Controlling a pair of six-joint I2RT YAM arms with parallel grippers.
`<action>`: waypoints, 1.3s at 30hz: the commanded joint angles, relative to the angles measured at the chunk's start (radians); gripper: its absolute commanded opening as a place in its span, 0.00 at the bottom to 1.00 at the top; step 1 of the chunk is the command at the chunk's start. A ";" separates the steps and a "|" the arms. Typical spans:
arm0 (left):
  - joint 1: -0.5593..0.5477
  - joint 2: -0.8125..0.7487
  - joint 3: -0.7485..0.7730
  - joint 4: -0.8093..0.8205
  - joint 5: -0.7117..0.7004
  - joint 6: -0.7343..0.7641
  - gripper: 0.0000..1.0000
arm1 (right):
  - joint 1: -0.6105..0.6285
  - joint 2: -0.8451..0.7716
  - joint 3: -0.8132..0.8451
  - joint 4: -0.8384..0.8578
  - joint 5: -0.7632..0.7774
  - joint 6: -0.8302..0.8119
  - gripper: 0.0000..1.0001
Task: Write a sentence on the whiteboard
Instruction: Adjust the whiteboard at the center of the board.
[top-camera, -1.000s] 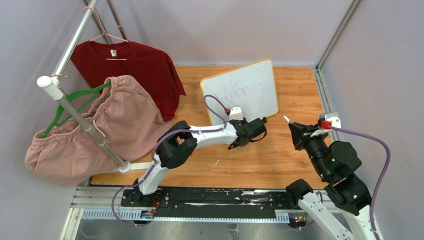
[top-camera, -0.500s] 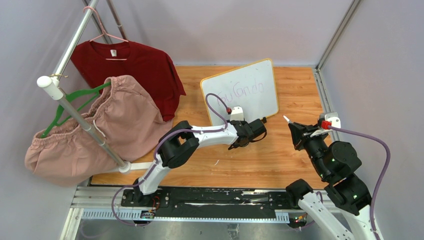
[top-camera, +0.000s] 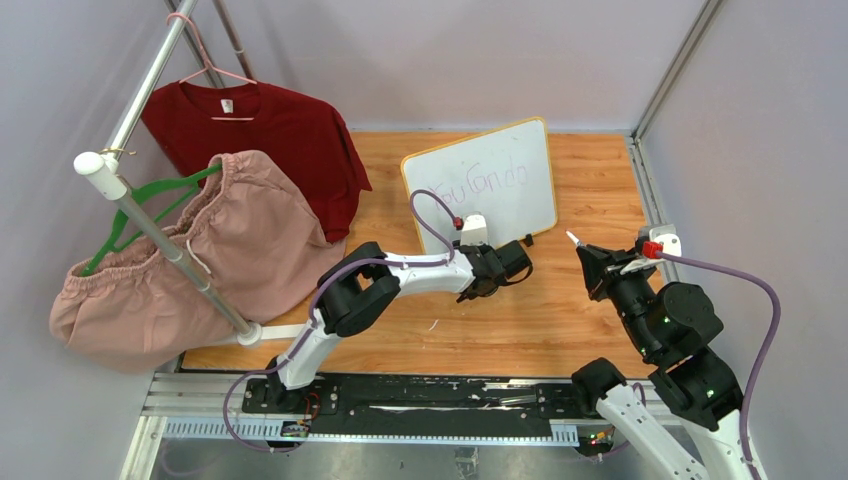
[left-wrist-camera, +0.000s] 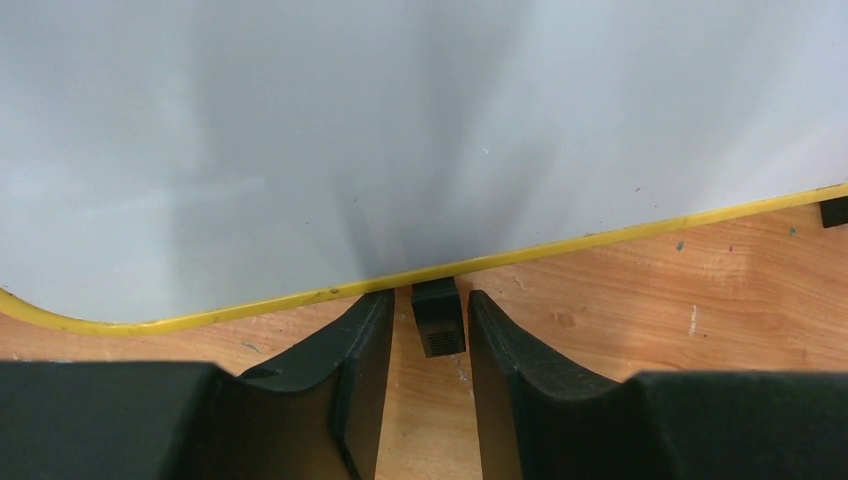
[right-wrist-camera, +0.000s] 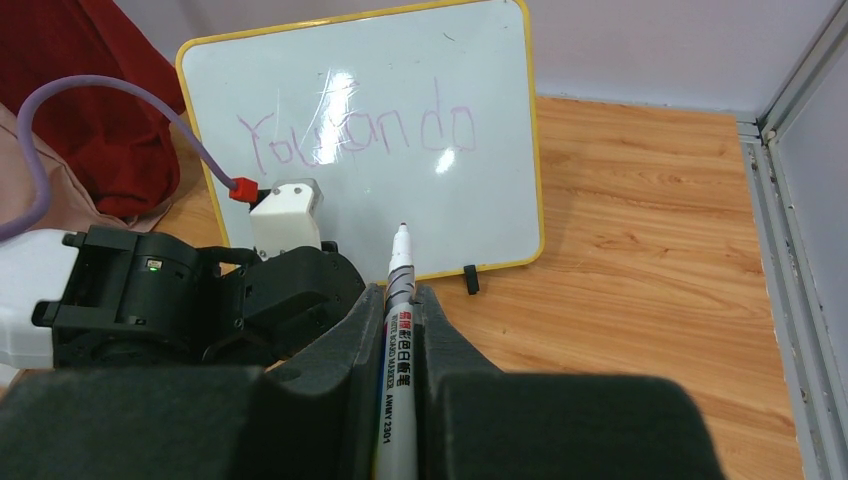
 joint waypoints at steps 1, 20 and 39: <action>0.006 0.008 -0.016 0.034 -0.092 -0.003 0.36 | 0.015 -0.011 -0.001 0.010 0.000 -0.013 0.00; -0.018 -0.159 -0.255 0.127 -0.091 0.012 0.00 | 0.013 -0.001 -0.019 0.014 -0.019 0.037 0.00; -0.073 -0.330 -0.482 0.156 0.010 0.043 0.44 | 0.014 0.061 -0.064 0.064 -0.036 0.097 0.00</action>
